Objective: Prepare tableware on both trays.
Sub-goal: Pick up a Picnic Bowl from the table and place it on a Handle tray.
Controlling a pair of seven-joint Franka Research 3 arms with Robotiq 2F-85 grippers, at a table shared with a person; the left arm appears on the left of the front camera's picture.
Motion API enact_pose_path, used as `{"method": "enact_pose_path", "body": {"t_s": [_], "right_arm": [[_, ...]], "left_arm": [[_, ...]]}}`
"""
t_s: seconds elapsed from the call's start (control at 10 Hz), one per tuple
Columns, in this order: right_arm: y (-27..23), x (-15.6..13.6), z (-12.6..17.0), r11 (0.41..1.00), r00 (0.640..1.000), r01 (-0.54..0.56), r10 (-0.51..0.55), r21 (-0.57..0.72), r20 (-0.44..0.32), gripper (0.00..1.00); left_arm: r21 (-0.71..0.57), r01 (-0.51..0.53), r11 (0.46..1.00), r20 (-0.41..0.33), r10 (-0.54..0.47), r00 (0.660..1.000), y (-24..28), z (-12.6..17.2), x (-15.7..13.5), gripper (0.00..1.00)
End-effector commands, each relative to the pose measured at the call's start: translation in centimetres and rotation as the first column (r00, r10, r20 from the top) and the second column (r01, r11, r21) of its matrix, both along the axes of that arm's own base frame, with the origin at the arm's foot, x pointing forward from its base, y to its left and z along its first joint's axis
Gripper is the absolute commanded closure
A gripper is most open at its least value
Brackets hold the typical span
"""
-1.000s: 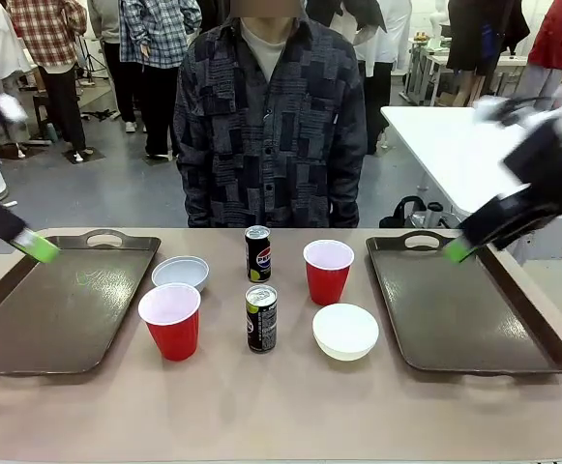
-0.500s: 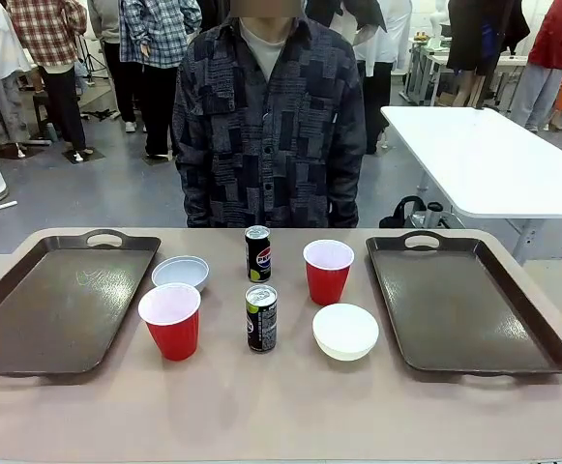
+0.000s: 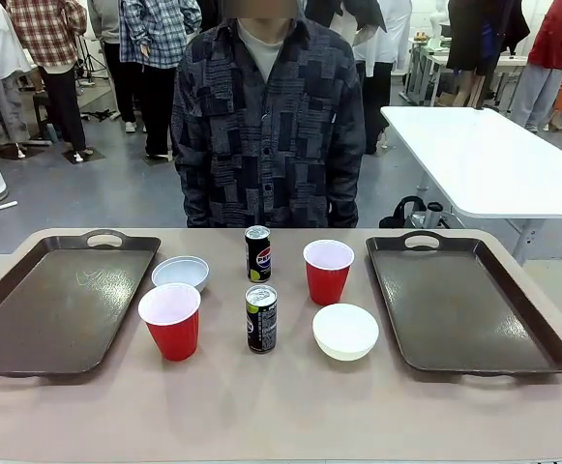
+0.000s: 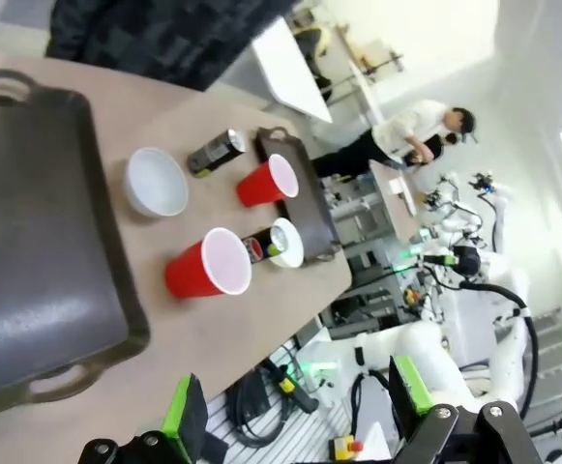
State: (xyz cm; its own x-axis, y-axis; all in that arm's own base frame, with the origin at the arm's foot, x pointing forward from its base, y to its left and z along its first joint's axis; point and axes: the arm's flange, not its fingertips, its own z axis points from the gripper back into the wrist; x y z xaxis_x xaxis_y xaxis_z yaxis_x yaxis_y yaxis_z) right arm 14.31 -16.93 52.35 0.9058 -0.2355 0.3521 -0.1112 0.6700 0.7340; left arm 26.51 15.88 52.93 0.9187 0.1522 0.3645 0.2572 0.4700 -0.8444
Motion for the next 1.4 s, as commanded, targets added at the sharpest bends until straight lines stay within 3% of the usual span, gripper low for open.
{"method": "enact_pose_path", "body": {"t_s": [0.0,0.8,1.0,1.1,1.2,1.3], "right_arm": [[1.4,0.2,-3.1,0.998,0.999,-0.038,0.037,0.051,0.007,0.0],[-1.0,-0.5,-5.2,0.992,1.0,0.028,-0.027,0.122,-0.009,0.0],[-0.7,-0.2,-5.5,0.994,0.999,0.007,-0.002,0.111,-0.039,0.0],[-2.8,-0.1,-3.4,0.995,0.999,0.038,-0.035,0.097,-0.041,0.0],[-2.8,-0.1,-3.4,0.995,0.999,0.038,-0.035,0.097,-0.041,0.0],[-2.8,-0.1,-3.4,0.995,0.999,0.038,-0.035,0.097,-0.041,0.0]], "left_arm": [[0.028,-0.025,0.999,-0.044,0.027,0.999,0.1,0.1,0.1,0.0],[0.006,-0.074,0.997,-0.091,0.074,0.993,3.4,-2.4,-0.3,0.0],[0.009,-0.065,0.998,-0.085,0.065,0.994,2.6,-2.2,-0.6,0.0],[-0.004,-0.01,1.0,-0.069,0.009,0.998,2.2,-1.8,-1.1,0.0],[-0.002,-0.075,0.997,-0.089,0.075,0.993,2.7,-2.5,-0.2,0.0],[-0.002,-0.075,0.997,-0.089,0.075,0.993,2.7,-2.5,-0.2,0.0]]}}
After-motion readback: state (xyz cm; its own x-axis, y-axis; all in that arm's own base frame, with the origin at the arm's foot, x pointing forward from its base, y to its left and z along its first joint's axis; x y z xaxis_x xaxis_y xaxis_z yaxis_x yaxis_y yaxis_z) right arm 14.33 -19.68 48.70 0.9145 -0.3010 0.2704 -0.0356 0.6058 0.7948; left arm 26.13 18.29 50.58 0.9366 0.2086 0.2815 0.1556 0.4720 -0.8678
